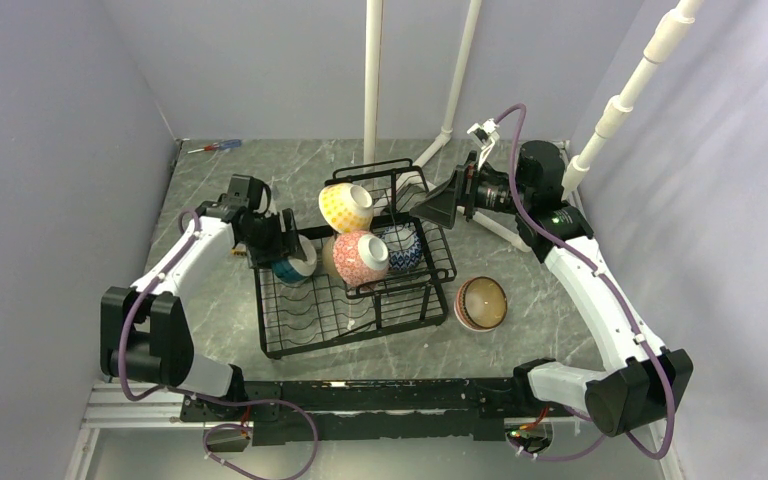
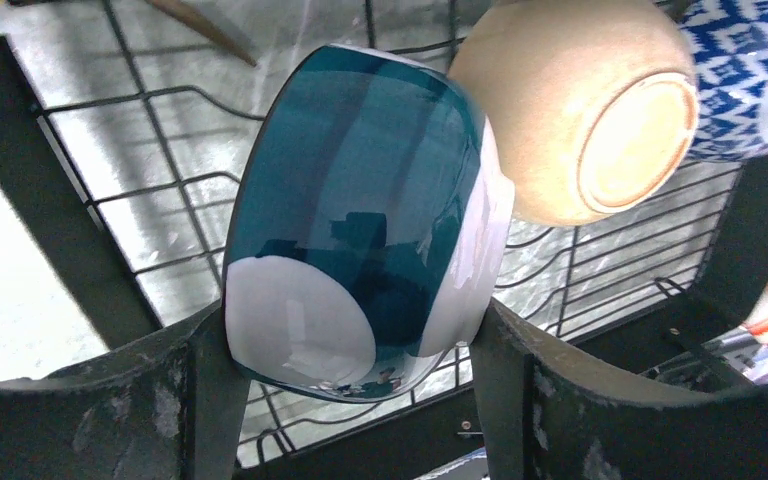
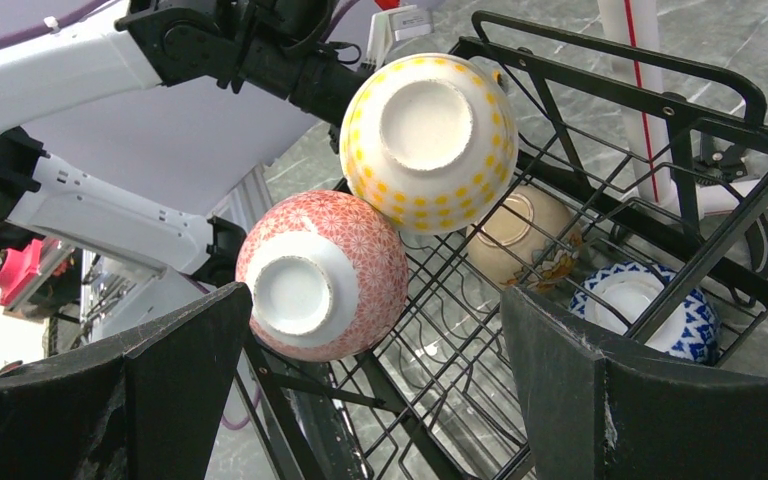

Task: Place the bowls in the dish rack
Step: Turn the bowl upside down on the dish rack.

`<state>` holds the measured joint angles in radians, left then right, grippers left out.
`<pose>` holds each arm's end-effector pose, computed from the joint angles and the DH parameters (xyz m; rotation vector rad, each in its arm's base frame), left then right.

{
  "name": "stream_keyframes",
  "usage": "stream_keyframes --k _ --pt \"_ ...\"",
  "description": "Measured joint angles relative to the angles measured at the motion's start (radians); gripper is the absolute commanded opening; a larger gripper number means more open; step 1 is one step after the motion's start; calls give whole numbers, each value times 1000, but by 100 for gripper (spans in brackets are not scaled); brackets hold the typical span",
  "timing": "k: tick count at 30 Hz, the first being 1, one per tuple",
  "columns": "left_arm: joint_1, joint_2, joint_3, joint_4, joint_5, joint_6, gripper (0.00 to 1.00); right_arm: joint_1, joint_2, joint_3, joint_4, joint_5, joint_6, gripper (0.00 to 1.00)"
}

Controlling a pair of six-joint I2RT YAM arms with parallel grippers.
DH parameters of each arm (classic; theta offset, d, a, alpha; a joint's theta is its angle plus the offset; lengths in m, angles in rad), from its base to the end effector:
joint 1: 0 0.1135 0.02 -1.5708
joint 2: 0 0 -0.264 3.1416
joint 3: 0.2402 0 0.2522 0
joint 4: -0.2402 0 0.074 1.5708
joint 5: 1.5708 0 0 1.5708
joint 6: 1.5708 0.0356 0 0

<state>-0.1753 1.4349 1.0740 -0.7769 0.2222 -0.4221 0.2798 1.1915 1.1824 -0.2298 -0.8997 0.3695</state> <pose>0.2746 -0.0566 0.2460 -0.2720 2.7419 -0.4720 0.2433 0.0989 0.3938 -0.5936 1.8047 1.2581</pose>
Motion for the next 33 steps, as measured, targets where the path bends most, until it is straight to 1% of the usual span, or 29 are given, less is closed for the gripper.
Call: stream_keyframes --k 2,4,8,10,13,19,21,25,27,33 --pt "7 0 -10 32 39 -1 52 0 0 0 0 0 0 100" --pt "8 0 -19 55 74 -2 50 0 0 0 0 0 0 100" --pt "8 0 -25 90 145 -8 50 0 0 0 0 0 0 100" --pt "8 0 -27 110 173 -9 52 0 0 0 0 0 0 100" --pt "8 6 -34 132 188 -9 57 0 0 0 0 0 0 100" --pt "14 55 -40 130 180 -8 63 0 0 0 -1 0 -1 100" --pt "16 56 -40 130 180 -8 67 0 0 0 -1 0 -2 100" --pt "16 62 -34 124 175 -8 87 0 0 0 -2 0 -2 100" --pt "11 70 -32 121 141 -3 94 0 0 0 -1 0 -2 100" --pt "-6 93 -18 108 80 -9 94 0 0 0 -1 0 -1 100"
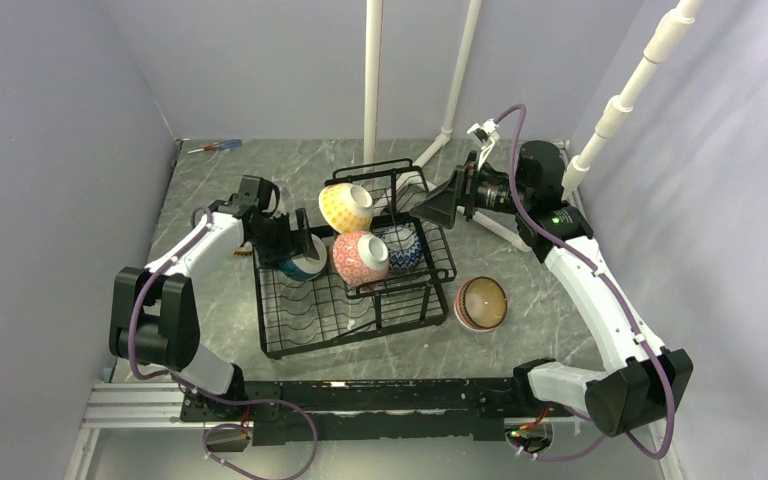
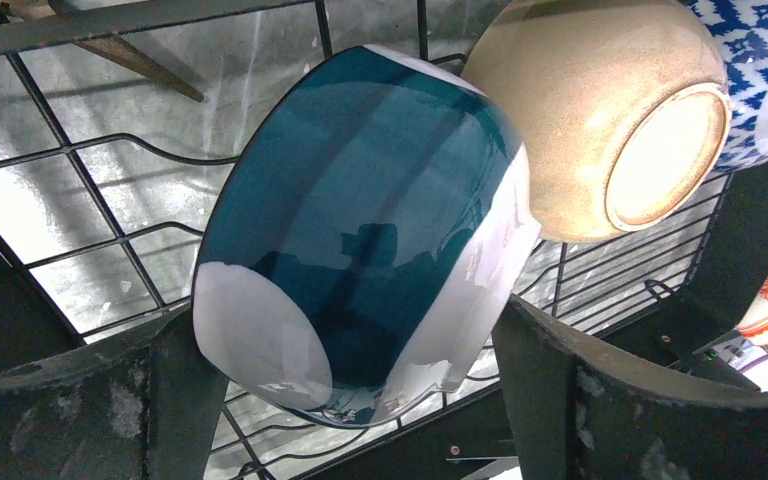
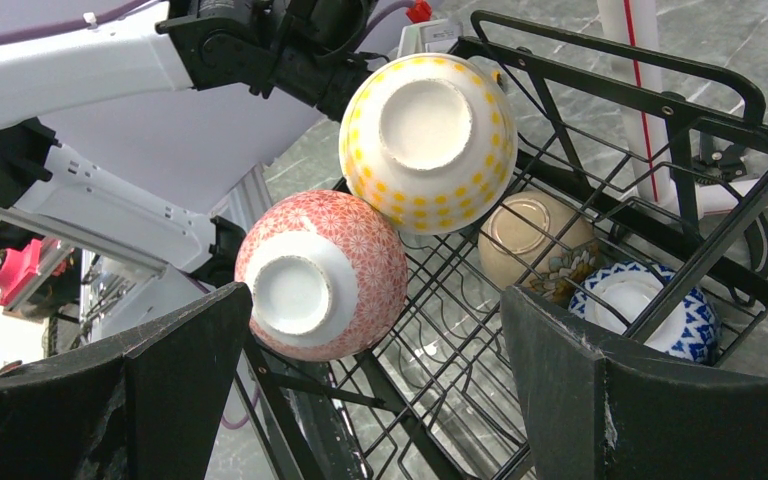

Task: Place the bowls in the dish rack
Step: Turn the bowl upside down on the dish rack.

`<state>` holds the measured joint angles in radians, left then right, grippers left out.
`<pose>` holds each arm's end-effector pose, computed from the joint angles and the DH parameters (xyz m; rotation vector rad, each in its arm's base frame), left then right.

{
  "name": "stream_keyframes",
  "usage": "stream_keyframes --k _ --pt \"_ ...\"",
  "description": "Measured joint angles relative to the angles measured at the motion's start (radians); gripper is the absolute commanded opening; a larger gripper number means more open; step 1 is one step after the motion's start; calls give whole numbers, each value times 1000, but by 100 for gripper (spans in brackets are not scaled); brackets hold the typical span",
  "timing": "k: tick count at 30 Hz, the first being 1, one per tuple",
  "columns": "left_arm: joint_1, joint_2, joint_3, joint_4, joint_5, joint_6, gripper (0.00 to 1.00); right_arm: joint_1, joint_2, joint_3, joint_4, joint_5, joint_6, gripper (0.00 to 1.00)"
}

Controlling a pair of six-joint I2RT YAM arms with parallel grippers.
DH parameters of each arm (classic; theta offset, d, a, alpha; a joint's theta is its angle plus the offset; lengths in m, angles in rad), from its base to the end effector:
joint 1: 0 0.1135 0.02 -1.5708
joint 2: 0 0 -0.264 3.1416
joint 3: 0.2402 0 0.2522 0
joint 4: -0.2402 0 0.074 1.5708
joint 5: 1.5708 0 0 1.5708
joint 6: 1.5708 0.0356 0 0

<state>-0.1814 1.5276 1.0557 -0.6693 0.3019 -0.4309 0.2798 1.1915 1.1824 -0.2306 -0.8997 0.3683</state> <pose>0.2922 -0.0644 0.2212 -0.2530 2.7547 -0.5828 0.2433 0.0989 0.3937 -0.5943 1.8049 1.2575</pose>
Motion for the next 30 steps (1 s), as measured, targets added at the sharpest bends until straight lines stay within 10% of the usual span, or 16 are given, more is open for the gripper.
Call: stream_keyframes --k 30 --pt "-98 65 137 -169 -155 18 94 0 0 0 -1 0 -1 100"
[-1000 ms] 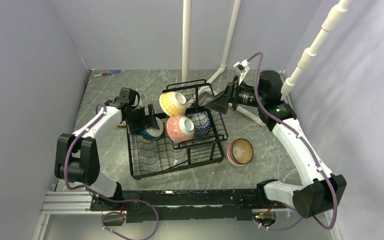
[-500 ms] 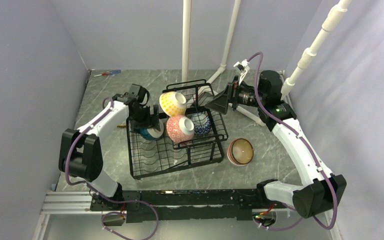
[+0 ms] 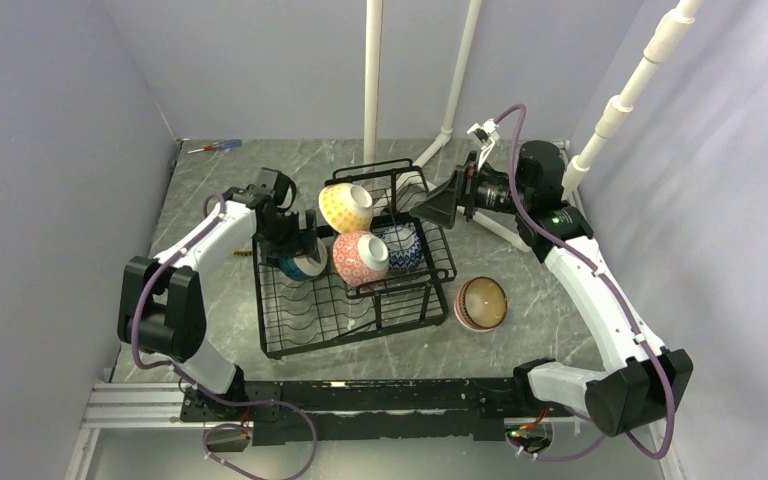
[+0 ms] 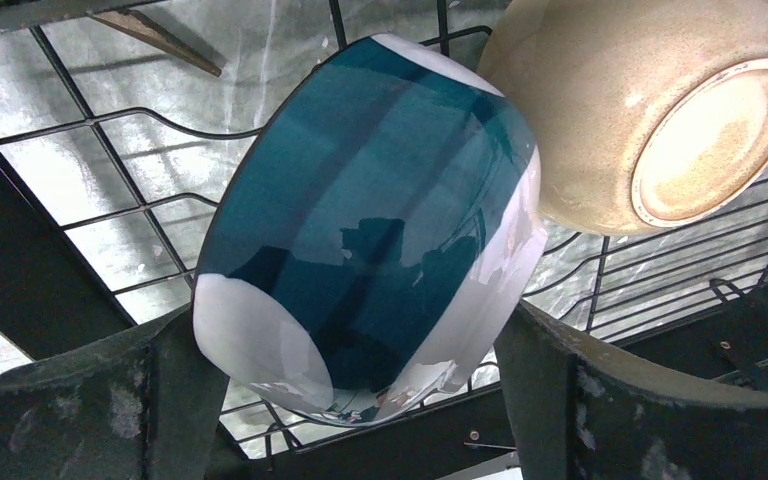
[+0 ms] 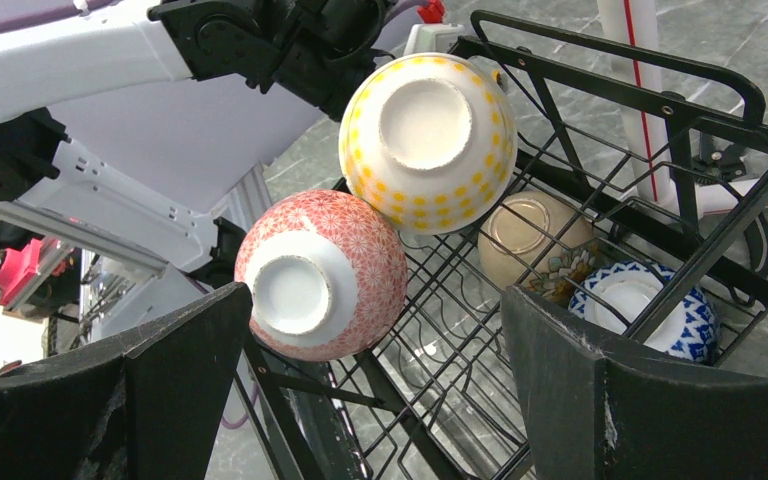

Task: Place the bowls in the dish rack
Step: Turn the bowl upside down on the dish rack.

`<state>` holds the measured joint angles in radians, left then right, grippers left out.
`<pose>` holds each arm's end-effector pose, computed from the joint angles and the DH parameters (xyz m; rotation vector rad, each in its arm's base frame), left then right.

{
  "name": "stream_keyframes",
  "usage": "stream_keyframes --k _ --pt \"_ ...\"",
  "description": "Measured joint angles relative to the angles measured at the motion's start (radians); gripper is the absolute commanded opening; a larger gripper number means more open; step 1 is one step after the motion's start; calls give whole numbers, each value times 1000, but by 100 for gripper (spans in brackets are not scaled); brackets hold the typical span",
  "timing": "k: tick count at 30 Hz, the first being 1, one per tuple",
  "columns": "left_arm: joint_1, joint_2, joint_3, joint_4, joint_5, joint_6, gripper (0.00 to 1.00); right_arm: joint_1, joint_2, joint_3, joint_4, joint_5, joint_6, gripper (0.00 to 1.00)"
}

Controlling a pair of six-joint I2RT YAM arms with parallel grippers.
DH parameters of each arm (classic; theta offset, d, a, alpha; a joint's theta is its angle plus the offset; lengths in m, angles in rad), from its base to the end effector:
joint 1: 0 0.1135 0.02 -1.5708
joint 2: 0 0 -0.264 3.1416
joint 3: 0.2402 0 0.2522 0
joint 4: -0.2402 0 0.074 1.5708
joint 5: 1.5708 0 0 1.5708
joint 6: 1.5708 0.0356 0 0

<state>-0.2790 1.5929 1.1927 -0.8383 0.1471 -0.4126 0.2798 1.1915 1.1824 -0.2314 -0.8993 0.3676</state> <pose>0.2970 -0.0905 0.2340 -0.1554 2.8527 -0.3604 0.2433 0.0989 0.3936 -0.5943 1.8054 1.2569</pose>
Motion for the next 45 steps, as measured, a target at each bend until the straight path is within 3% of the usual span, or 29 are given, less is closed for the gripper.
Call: stream_keyframes --k 4,15,29,37,45 --pt "32 -18 -32 21 49 0 94 0 0 0 0 0 0 100" --pt "245 -104 -238 122 310 -28 94 0 0 0 0 0 0 100" --pt "262 -105 -343 290 591 -140 89 0 0 0 0 0 -1 100" --pt "263 -130 -352 289 596 -145 93 0 0 0 0 0 -1 100" --pt "263 -267 -359 164 510 -112 91 0 0 0 1 0 0 100"
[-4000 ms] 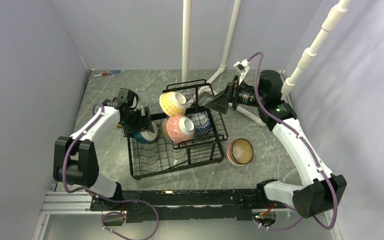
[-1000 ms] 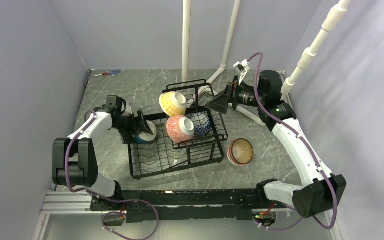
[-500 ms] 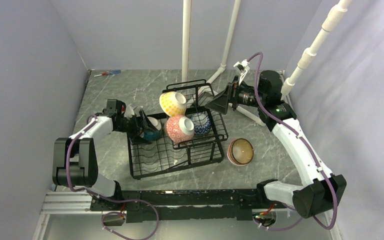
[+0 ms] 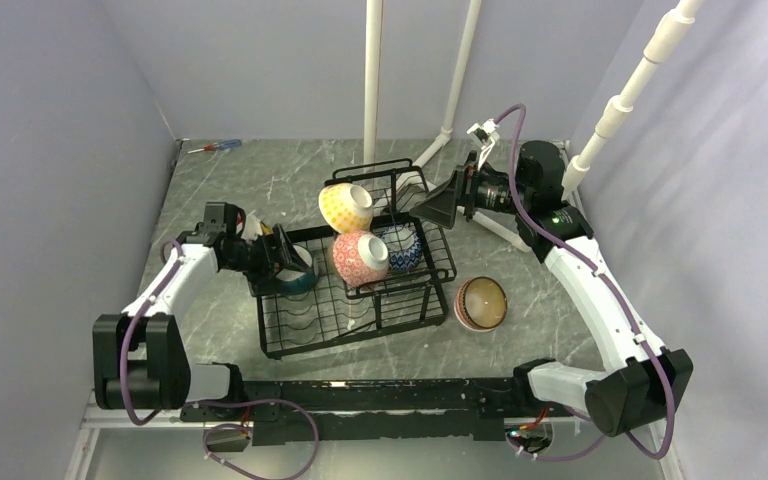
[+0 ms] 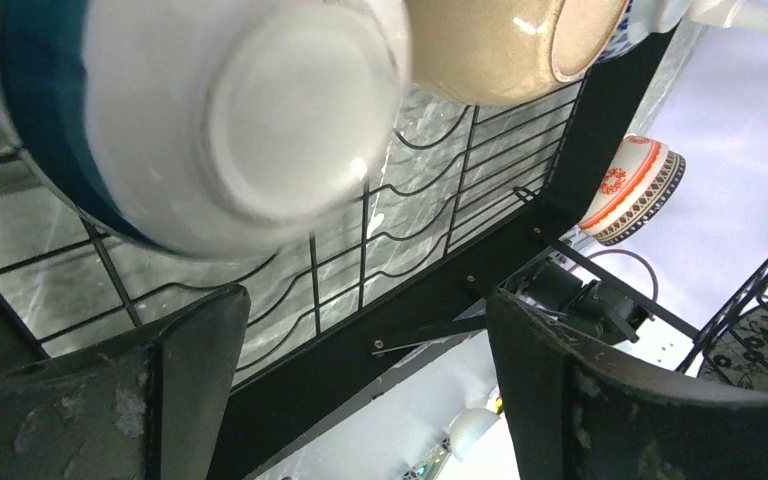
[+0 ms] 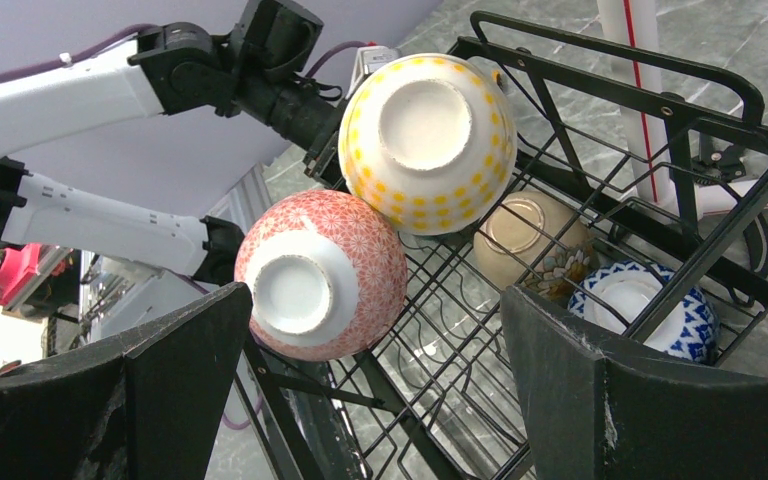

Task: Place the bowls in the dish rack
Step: Turn the bowl upside down on the dish rack.

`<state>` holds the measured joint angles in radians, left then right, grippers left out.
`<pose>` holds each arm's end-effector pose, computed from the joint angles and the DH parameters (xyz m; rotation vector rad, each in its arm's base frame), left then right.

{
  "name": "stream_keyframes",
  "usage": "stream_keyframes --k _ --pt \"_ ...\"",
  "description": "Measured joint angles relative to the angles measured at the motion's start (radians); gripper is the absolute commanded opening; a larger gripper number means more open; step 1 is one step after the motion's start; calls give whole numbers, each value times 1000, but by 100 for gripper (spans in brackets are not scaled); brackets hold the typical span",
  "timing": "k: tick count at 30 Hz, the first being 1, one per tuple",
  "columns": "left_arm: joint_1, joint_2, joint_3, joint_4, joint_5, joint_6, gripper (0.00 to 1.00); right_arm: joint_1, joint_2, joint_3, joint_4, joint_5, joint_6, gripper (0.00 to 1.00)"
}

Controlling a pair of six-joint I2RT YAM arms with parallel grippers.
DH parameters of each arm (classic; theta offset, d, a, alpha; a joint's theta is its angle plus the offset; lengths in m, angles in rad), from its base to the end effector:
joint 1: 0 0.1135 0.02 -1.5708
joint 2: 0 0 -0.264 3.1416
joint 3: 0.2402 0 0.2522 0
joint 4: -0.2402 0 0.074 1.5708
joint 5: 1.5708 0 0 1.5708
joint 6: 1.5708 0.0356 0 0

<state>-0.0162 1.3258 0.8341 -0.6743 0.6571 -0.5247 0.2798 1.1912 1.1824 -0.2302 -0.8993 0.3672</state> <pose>0.2401 -0.0256 0.2129 -0.5041 2.7027 -1.0514 0.2432 0.0989 0.3938 -0.5951 1.8037 1.2562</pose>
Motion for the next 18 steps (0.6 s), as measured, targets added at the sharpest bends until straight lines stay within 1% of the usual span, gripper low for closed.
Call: stream_keyframes --k 2,4,6,13,18 --pt "0 -24 0 -19 -13 8 88 0 0 0 0 0 0 100" --pt "0 -41 0 -23 -14 12 81 0 0 0 0 0 0 100" --pt "0 -47 -5 -10 -6 10 77 0 0 0 0 0 0 100" --pt "-43 -45 -43 47 -15 -15 68 0 0 0 -1 5 -2 100" --pt "-70 -21 -48 98 -82 -35 63 0 -4 0 -11 21 -13 100"
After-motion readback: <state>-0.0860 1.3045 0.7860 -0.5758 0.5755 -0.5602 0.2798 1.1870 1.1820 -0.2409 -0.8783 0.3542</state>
